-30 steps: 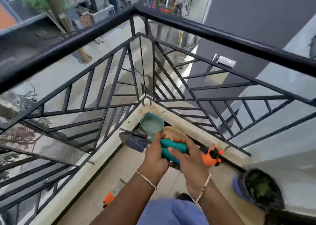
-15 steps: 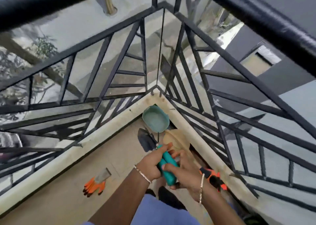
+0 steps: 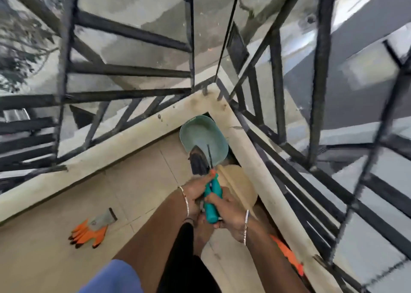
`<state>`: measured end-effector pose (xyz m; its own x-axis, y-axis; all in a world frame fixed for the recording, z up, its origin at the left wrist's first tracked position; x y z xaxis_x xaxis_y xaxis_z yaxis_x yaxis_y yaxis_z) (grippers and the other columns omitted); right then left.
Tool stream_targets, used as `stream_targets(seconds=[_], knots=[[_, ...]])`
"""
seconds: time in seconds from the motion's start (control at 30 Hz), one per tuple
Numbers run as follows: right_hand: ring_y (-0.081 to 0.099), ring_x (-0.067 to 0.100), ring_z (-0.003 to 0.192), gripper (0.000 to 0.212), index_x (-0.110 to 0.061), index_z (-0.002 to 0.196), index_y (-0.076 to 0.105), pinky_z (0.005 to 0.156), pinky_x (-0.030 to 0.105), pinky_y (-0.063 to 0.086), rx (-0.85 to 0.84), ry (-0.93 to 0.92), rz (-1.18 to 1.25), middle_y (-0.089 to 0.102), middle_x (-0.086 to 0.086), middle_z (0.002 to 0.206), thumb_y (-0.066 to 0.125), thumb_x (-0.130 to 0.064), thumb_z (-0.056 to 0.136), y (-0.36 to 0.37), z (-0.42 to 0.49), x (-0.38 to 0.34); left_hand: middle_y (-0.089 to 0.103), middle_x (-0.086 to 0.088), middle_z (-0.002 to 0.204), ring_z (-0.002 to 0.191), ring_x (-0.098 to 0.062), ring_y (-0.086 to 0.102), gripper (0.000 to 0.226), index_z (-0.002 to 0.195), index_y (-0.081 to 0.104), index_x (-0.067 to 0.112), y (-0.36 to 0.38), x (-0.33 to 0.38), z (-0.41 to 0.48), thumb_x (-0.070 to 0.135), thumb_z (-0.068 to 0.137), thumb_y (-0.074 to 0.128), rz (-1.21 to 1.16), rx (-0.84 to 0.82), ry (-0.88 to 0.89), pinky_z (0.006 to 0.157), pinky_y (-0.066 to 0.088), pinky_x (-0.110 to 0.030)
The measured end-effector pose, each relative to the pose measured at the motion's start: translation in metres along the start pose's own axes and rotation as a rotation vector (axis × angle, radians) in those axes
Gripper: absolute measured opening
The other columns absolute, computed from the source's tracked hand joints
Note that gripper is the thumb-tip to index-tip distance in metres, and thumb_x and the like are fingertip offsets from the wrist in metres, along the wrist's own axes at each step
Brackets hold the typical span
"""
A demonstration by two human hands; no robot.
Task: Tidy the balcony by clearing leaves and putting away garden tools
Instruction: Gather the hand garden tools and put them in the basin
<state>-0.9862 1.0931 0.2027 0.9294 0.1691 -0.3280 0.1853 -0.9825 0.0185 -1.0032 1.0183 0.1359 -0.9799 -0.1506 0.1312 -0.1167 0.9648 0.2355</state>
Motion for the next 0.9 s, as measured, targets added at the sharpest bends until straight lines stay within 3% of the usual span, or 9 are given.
stream_targets(seconds=[0.07,0.17,0.23,0.33,0.4,0.47,0.63,0.73,0.9], knots=[[0.061,0.026,0.080,0.046,-0.009,0.118,0.040,0.049,0.024,0.046,0.029,0.043,0.020,0.059,0.026,0.116,0.059,-0.030,0.082,-0.004,0.052,0.007,0.063,-0.017,0.089,0.079,-0.028,0.060,0.047,0.095,0.061,0.003,-0.012,0.008,0.048,0.048,0.085,0.068,0.016,0.068,0.002,0.083,0.053,-0.044],[0.059,0.026,0.065,0.026,-0.009,0.115,0.038,0.039,0.023,0.043,0.100,0.079,0.060,0.059,0.022,0.107,0.049,-0.025,0.097,-0.009,0.123,0.019,0.064,-0.015,0.084,0.072,-0.027,0.060,0.035,0.084,0.062,0.007,-0.027,0.012,0.117,0.041,0.089,0.067,-0.006,0.125,-0.004,0.077,0.053,-0.039],[0.061,0.030,0.065,0.025,-0.008,0.113,0.042,0.035,0.025,0.045,0.156,0.108,0.069,0.061,0.020,0.103,0.048,-0.027,0.099,-0.017,0.162,0.025,0.062,-0.016,0.087,0.079,-0.029,0.058,0.024,0.080,0.061,0.009,-0.036,0.014,0.153,0.028,0.094,0.062,0.003,0.151,-0.001,0.085,0.050,-0.042],[0.064,0.042,0.094,0.049,-0.004,0.118,0.050,0.064,0.047,0.057,0.253,0.068,-0.217,0.061,0.024,0.116,0.047,-0.046,0.092,-0.040,0.212,0.029,0.059,-0.014,0.076,0.086,-0.028,0.056,0.024,0.071,0.056,0.010,-0.047,0.020,0.196,0.003,0.093,0.057,0.026,0.215,0.047,0.089,0.049,-0.042],[0.061,0.042,0.103,0.044,-0.003,0.115,0.053,0.082,0.045,0.052,0.307,0.006,-0.504,0.062,0.023,0.115,0.044,-0.042,0.096,-0.055,0.227,0.018,0.061,-0.008,0.060,0.068,-0.024,0.063,0.026,0.070,0.054,0.008,-0.055,0.025,0.212,-0.004,0.093,0.053,0.039,0.242,0.085,0.070,0.054,-0.032],[0.060,0.041,0.108,0.038,-0.004,0.118,0.052,0.086,0.042,0.048,0.368,-0.037,-0.652,0.062,0.023,0.118,0.044,-0.036,0.099,-0.070,0.237,0.005,0.063,-0.005,0.048,0.045,-0.016,0.064,0.018,0.079,0.055,0.002,-0.051,0.025,0.223,-0.001,0.097,0.050,0.008,0.176,0.062,0.051,0.055,-0.028],[0.051,0.036,0.117,0.037,-0.004,0.122,0.047,0.088,0.038,0.043,0.453,-0.095,-0.982,0.059,0.019,0.124,0.042,-0.033,0.100,-0.090,0.262,-0.012,0.070,-0.010,0.070,0.049,-0.018,0.067,0.027,0.115,0.052,-0.004,-0.055,0.021,0.234,0.019,0.100,0.052,-0.009,0.124,0.046,0.047,0.055,-0.029],[0.047,0.032,0.117,0.036,-0.009,0.126,0.048,0.090,0.039,0.043,0.466,-0.107,-1.078,0.058,0.014,0.127,0.045,-0.034,0.100,-0.101,0.273,-0.011,0.070,-0.011,0.068,0.044,-0.018,0.065,0.025,0.112,0.049,-0.002,-0.058,0.019,0.235,0.018,0.100,0.053,-0.065,0.132,0.074,0.039,0.050,-0.026],[0.048,0.032,0.116,0.035,-0.014,0.127,0.049,0.091,0.041,0.040,0.426,-0.104,-1.137,0.058,0.011,0.125,0.044,-0.036,0.099,-0.116,0.280,0.007,0.071,-0.014,0.091,0.050,-0.017,0.066,0.027,0.109,0.053,0.006,-0.062,0.010,0.247,0.027,0.094,0.063,-0.095,0.151,0.043,0.040,0.048,-0.023]])
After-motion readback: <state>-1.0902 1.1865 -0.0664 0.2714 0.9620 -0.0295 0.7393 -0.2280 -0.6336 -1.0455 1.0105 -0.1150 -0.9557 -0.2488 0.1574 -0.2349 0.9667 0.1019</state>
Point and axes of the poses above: each hand's wrist, its own z-axis towards the middle knuckle, its own y-axis out of the palm, x = y × z, the point moved 10 cm from there along z, towards the middle knuckle
